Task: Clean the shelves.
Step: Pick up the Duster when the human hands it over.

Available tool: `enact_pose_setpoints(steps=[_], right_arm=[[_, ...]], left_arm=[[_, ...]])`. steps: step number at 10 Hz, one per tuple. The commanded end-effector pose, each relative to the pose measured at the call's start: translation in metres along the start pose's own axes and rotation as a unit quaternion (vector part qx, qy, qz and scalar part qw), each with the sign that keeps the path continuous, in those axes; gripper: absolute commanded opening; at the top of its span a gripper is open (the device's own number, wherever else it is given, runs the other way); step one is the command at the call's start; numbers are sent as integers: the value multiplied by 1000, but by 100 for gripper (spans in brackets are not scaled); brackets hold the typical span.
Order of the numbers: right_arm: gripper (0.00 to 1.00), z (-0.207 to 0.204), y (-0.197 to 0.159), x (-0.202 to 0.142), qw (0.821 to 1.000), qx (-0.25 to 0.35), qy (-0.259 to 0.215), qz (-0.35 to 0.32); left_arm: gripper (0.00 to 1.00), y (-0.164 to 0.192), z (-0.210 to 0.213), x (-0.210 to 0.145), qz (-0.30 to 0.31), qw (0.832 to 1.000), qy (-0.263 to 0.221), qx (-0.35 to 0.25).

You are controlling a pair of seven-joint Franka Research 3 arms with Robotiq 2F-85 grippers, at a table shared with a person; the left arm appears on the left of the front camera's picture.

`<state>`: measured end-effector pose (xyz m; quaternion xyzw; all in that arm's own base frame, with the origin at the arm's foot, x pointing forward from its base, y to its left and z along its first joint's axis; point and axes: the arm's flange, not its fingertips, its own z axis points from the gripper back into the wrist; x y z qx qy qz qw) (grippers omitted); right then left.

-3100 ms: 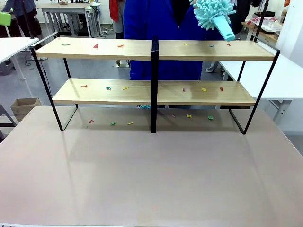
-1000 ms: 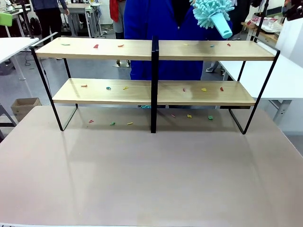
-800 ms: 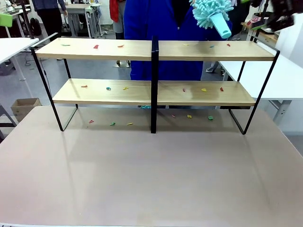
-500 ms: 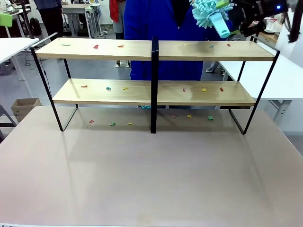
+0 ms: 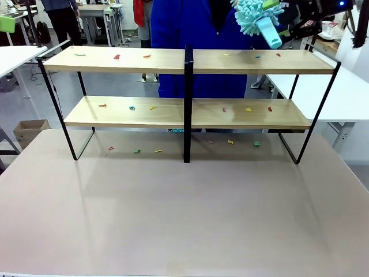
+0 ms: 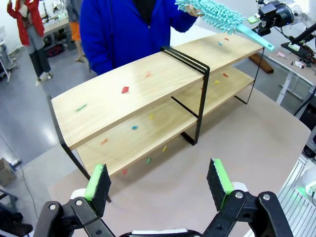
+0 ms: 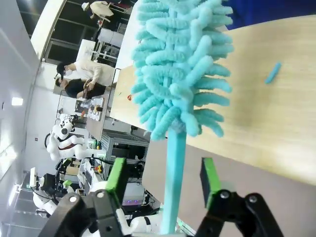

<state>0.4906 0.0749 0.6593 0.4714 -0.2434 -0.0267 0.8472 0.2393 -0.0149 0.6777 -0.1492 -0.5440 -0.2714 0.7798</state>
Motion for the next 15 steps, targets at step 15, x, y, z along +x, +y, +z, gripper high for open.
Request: enact_pose_setpoints(steps=[15], right_arm=[[0,140,18,-51,992,38,123,13]], left_arm=[[100,2,0,0,-4,1000,0,-3]])
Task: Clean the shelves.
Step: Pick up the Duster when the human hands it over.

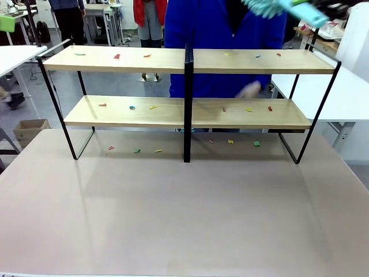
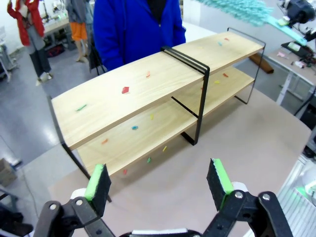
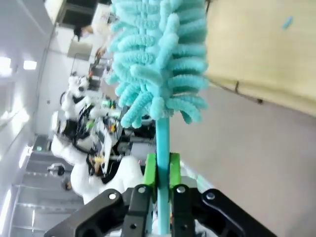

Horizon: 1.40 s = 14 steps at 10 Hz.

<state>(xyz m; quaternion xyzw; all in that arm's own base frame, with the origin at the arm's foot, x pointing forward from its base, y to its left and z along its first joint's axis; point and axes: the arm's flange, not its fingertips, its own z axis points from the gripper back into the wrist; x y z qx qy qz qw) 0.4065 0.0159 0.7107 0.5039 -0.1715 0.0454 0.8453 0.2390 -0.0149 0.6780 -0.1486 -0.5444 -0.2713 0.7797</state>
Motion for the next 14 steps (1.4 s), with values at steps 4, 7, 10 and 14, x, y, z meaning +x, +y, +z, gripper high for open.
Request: enact_pose_setpoints(steps=[4,7,10,14], right_arm=[[0,166,-29,-157,993,8,111,38],[0,217,-67,-229,988,-20,139,70],[0,211,-101,-231,991,-29,101,79],[0,225,-83,-245,988,-15,140,57]], left_arm=[[100,2,0,0,-4,1000,0,-3],[100,2,0,0,-4,1000,0,-3],[100,2,0,0,-4,1000,0,-3],[100,2,0,0,-4,1000,0,-3]])
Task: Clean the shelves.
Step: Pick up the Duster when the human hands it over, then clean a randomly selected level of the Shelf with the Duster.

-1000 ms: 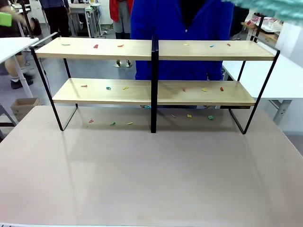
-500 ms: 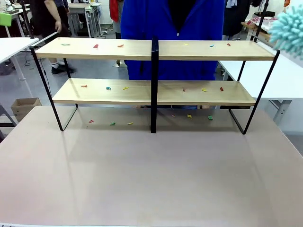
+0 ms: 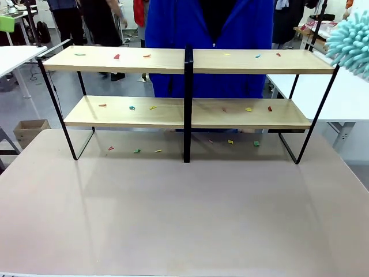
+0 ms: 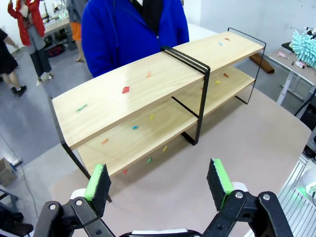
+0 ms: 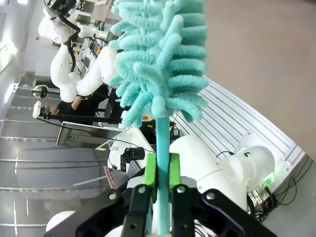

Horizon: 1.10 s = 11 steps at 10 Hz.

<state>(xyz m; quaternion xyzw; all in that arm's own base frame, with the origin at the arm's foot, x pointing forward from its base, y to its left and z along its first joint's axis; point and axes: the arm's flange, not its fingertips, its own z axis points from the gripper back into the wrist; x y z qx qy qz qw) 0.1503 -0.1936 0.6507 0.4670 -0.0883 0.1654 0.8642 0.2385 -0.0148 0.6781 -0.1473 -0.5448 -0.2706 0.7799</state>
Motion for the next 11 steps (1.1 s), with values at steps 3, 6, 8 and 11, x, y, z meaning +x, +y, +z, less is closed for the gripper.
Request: enact_pose_setpoints(steps=[3,6,8,11], right_arm=[[0,5,6,-5,1000,3,4,-8],[0,5,6,-5,1000,3,4,-8],[0,5,6,-5,1000,3,4,-8],[12,-19,11,0,1000,-18,16,3]], left_arm=[[100,2,-1,0,-3,1000,0,-5],[100,2,-1,0,-3,1000,0,-5],[100,2,-1,0,-3,1000,0,-5],[100,2,-1,0,-3,1000,0,-5]])
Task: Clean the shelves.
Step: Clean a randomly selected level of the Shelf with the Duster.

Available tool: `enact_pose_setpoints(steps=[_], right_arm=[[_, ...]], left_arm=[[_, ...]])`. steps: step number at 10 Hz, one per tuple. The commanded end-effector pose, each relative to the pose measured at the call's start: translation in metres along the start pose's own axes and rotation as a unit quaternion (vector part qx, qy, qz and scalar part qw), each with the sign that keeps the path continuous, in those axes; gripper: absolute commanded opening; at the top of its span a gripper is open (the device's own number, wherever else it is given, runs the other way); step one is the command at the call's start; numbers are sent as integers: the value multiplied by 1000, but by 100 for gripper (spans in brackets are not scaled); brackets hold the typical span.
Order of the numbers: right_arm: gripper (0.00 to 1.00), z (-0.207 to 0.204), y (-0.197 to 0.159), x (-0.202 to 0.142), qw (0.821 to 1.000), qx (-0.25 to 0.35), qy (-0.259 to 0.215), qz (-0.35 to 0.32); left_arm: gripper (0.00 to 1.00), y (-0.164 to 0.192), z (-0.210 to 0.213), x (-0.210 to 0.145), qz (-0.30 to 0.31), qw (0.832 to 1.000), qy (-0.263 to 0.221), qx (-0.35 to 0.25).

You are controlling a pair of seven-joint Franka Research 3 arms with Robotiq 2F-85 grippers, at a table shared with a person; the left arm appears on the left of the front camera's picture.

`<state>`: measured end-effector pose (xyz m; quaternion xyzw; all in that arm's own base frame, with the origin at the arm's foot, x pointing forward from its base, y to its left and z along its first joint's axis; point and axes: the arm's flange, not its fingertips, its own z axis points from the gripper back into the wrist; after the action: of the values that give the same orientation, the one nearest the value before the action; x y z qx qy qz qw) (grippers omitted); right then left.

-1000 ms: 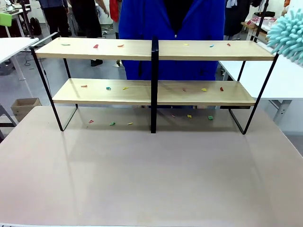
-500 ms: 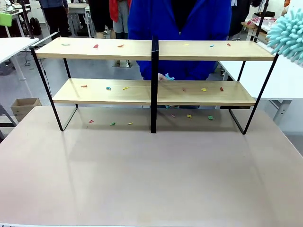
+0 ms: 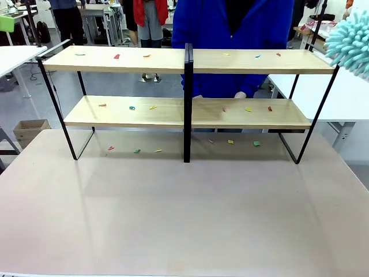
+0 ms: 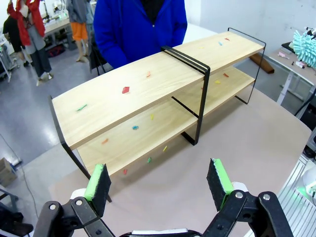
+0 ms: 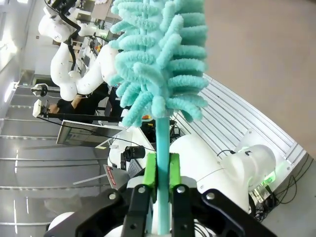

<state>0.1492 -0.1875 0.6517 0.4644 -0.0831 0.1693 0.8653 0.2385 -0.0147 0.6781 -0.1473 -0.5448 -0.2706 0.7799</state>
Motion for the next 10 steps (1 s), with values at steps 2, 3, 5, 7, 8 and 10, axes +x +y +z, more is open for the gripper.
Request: enact_pose_setpoints(steps=[2,3,5,7,8,10], right_arm=[[12,-61,25,12,997,-23,74,30],[12,-88,31,18,994,-49,96,20],[12,-161,40,26,983,-95,157,13],[12,-230,43,33,970,-124,208,28],[12,-249,46,29,963,-130,233,39],[12,-238,40,30,966,-128,225,22]], left_arm=[[100,2,-1,0,-3,1000,0,-5],[100,2,-1,0,-3,1000,0,-5],[100,2,-1,0,-3,1000,0,-5],[100,2,-1,0,-3,1000,0,-5],[100,2,-1,0,-3,1000,0,-5],[100,2,-1,0,-3,1000,0,-5]])
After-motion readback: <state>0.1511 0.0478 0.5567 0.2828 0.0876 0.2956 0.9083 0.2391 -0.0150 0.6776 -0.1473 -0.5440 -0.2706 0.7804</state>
